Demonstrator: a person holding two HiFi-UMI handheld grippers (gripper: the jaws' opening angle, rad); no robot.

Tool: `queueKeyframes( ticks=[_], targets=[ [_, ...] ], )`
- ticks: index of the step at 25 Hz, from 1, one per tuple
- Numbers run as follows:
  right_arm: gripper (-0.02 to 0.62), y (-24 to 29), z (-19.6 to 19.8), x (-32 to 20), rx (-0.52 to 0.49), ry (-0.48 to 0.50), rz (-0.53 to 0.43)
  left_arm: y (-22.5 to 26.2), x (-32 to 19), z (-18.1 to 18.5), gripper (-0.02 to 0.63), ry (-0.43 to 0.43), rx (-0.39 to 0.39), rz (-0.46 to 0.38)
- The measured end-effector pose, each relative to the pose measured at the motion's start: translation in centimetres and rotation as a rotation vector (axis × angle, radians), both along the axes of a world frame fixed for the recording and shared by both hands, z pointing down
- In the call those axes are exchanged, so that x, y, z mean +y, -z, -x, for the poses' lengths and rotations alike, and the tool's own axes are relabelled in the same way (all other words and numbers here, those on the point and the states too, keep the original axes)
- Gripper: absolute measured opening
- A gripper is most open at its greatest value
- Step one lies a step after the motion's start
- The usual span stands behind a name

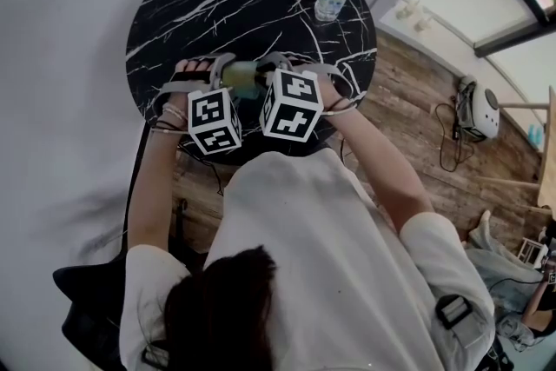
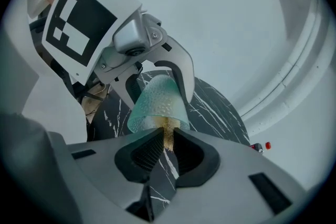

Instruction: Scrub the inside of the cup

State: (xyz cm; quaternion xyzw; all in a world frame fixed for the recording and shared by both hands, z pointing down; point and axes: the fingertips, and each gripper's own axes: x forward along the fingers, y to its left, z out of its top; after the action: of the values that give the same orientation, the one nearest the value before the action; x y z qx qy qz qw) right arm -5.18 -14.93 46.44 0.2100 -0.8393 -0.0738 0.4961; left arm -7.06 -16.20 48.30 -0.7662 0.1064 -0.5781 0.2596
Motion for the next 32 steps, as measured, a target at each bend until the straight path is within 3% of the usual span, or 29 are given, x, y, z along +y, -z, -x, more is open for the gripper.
queueKeyframes(
  ticks=[17, 32],
  targets=[
    [0.069, 0.0, 0.0, 2.1, -0.103, -0.020, 0.288, 1.1, 0.5, -0.9, 0.356, -0.077, 0.025, -0.081],
    [0.069, 0.8, 1.0, 4.5, -0.342, -0.037, 0.655, 0.9, 1.6, -1.3, 0.356, -0.118, 0.063, -0.087]
  ],
)
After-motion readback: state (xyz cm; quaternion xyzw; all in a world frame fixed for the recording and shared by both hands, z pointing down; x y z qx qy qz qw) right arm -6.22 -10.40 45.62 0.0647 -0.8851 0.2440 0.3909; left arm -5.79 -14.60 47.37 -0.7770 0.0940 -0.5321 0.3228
